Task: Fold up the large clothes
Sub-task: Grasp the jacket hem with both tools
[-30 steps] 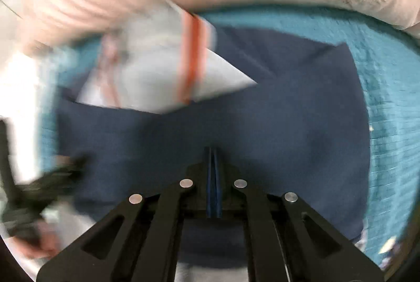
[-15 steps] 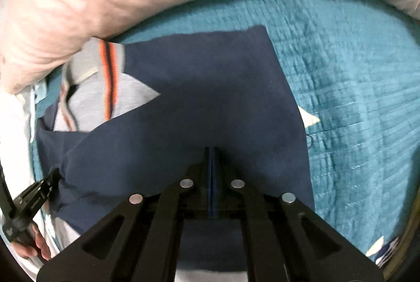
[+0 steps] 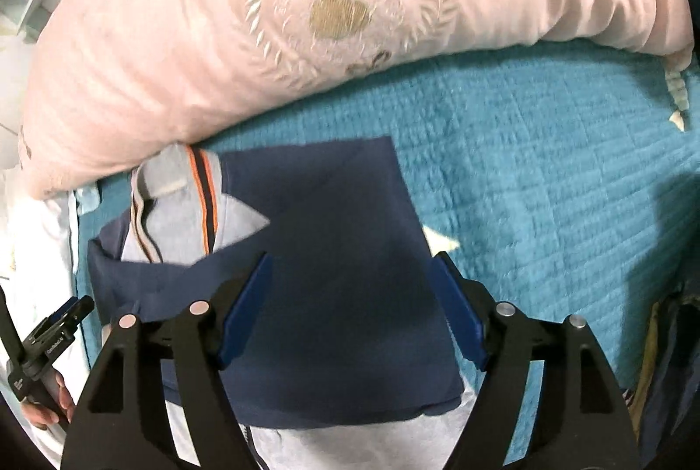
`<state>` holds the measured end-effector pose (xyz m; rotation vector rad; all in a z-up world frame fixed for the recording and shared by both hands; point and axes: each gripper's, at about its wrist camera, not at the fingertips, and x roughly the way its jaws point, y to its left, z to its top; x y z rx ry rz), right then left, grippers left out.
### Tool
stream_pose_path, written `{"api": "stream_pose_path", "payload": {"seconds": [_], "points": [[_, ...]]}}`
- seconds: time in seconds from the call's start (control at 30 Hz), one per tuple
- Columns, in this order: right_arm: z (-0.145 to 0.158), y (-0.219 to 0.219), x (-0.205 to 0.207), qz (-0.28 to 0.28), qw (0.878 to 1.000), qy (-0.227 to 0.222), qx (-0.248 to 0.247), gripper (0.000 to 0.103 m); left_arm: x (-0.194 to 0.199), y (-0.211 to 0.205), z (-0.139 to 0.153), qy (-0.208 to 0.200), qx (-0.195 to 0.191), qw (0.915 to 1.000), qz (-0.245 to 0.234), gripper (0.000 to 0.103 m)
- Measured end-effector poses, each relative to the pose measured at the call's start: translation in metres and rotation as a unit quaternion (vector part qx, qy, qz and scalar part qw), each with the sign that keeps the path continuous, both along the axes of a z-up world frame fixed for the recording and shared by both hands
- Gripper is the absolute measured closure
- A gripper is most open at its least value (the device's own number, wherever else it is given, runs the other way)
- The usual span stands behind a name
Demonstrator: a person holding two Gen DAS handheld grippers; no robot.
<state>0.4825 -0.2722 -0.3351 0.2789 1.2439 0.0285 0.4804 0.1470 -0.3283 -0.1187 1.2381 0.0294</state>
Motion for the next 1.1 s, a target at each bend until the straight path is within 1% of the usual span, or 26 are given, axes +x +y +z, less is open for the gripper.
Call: {"api": "stream_pose_path", "payload": {"seconds": [0.03,0.1,0.13,0.3,0.4,0.47,0.57,0.6,0.63,0.67,0.7,0.73,0.77,0.8,0.83,0.87,1.0,1.1], "points": [[0.000,0.000,0.005,0.000,1.000,-0.002,-0.002,0.032,0.005,0.003,-0.002,0.000,-0.007,1.0000,0.007,0.043],[-0.003,0.006,0.016,0.002,1.000,-0.001,-0.007,0.032,0.015,0.011,-0.004,-0.002,0.009,0.9998,0.017,0.040],[-0.005,0.009,0.023,0.002,1.000,0.001,-0.012,0.032,0.012,0.011,-0.002,-0.001,0.013,0.9998,0.017,0.040],[-0.016,0.005,0.051,-0.008,1.000,0.013,-0.004,0.032,0.040,0.028,-0.015,0.012,0.018,0.9993,0.030,0.040],[-0.028,0.000,0.063,-0.014,0.999,0.035,-0.002,0.032,0.056,0.038,-0.029,0.025,-0.002,0.9990,0.038,0.039],[-0.037,-0.003,0.070,-0.018,0.999,0.046,0.011,0.032,0.063,0.044,-0.038,0.031,-0.017,0.9984,0.045,0.039],[-0.056,-0.006,0.079,-0.028,0.997,0.066,0.029,0.032,0.072,0.054,-0.054,0.041,-0.051,0.9956,0.067,0.039],[-0.062,-0.006,0.080,-0.032,0.997,0.070,0.030,0.032,0.073,0.057,-0.061,0.044,-0.062,0.9939,0.079,0.040],[-0.065,-0.005,0.081,-0.035,0.996,0.071,0.029,0.036,0.073,0.060,-0.064,0.044,-0.068,0.9928,0.089,0.040],[-0.070,-0.003,0.081,-0.034,0.997,0.070,0.023,0.053,0.073,0.063,-0.067,0.036,-0.072,0.9916,0.101,0.044],[-0.074,-0.001,0.082,-0.027,0.997,0.074,0.014,0.069,0.073,0.064,-0.067,0.031,-0.065,0.9913,0.110,0.056],[-0.077,0.002,0.081,-0.022,0.997,0.076,-0.002,0.072,0.072,0.064,-0.067,0.030,-0.061,0.9915,0.111,0.061],[-0.076,0.004,0.079,-0.020,0.997,0.068,-0.015,0.079,0.071,0.063,-0.065,0.028,-0.064,0.9917,0.108,0.077],[-0.074,0.004,0.076,-0.020,0.998,0.062,-0.015,0.088,0.070,0.063,-0.063,0.025,-0.068,0.9918,0.105,0.087],[-0.071,0.004,0.074,-0.020,0.998,0.057,-0.008,0.090,0.068,0.064,-0.061,0.024,-0.069,0.9918,0.105,0.090],[-0.067,0.003,0.070,-0.019,0.999,0.049,-0.005,0.091,0.067,0.066,-0.059,0.025,-0.079,0.9911,0.104,0.094],[-0.045,0.001,0.055,-0.018,1.000,0.023,-0.005,0.093,0.053,0.076,-0.046,0.017,-0.120,0.9854,0.120,0.096],[-0.022,-0.002,0.043,-0.015,1.000,0.008,0.000,0.093,0.041,0.074,-0.032,0.012,-0.119,0.9866,0.111,0.096]]}}
